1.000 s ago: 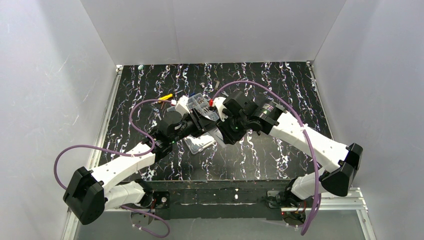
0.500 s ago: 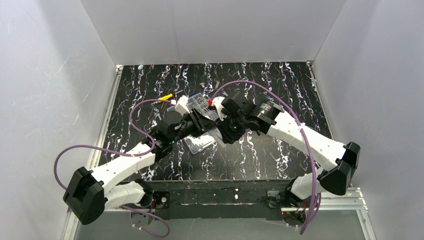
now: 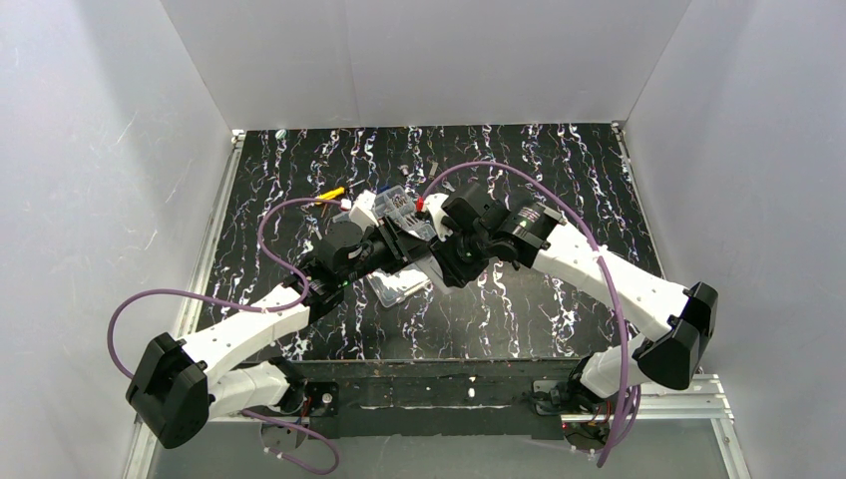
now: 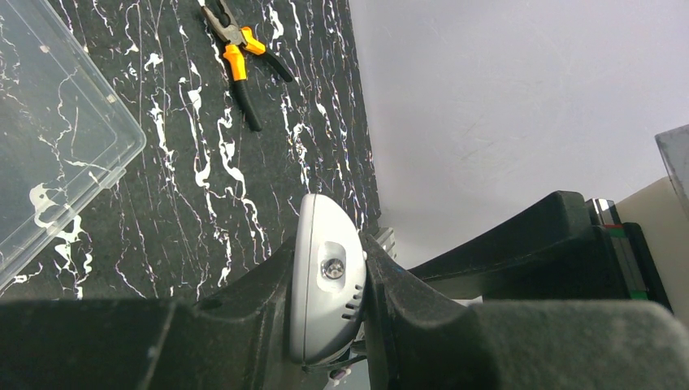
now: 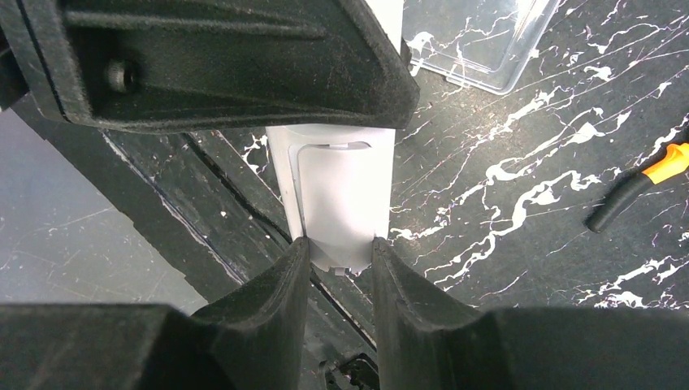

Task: Load the batteries into the remote control
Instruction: Load the battery cover into the remote control.

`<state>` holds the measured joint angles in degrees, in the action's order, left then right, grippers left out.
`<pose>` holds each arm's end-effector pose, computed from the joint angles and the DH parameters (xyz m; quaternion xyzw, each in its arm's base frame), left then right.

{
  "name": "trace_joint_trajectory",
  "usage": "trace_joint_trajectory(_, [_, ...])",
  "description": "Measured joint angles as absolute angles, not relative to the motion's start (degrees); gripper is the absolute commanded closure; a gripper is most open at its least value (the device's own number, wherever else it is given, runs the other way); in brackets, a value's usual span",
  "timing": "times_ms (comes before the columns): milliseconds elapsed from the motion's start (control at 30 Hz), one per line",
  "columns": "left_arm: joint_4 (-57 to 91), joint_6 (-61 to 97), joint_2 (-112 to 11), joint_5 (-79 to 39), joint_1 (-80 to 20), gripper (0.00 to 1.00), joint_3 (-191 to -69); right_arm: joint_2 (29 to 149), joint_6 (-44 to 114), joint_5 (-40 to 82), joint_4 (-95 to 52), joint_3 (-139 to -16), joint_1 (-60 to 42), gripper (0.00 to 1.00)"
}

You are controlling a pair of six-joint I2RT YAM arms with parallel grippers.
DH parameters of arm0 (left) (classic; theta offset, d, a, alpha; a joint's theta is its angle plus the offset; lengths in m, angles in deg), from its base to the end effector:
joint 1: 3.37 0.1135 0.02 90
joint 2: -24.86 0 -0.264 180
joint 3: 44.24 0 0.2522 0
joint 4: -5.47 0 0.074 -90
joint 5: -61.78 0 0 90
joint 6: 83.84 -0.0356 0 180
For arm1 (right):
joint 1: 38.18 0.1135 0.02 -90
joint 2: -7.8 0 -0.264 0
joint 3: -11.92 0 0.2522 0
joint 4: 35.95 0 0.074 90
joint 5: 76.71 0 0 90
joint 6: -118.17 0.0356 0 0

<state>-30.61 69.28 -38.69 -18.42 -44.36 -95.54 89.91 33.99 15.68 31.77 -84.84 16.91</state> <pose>0.1837 -0.1677 0.3404 -0.0341 0.5475 -0.6870 0.4766 0.1668 0.2416 0.3512 -0.4013 0.8592 0.1776 0.2629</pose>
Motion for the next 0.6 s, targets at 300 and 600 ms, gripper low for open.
trace_joint_trajectory(300, [-30.6,69.3,-38.7,-18.4,-44.4,1.0,-95.5,89.9,33.9,16.3,31.7,-84.8,16.8,0.67])
trace_joint_trajectory(600, [-30.7,69.2,-38.7,-18.4,-44.4,1.0,-95.5,89.9,33.9,17.2,31.7,-85.2,16.6,0.67])
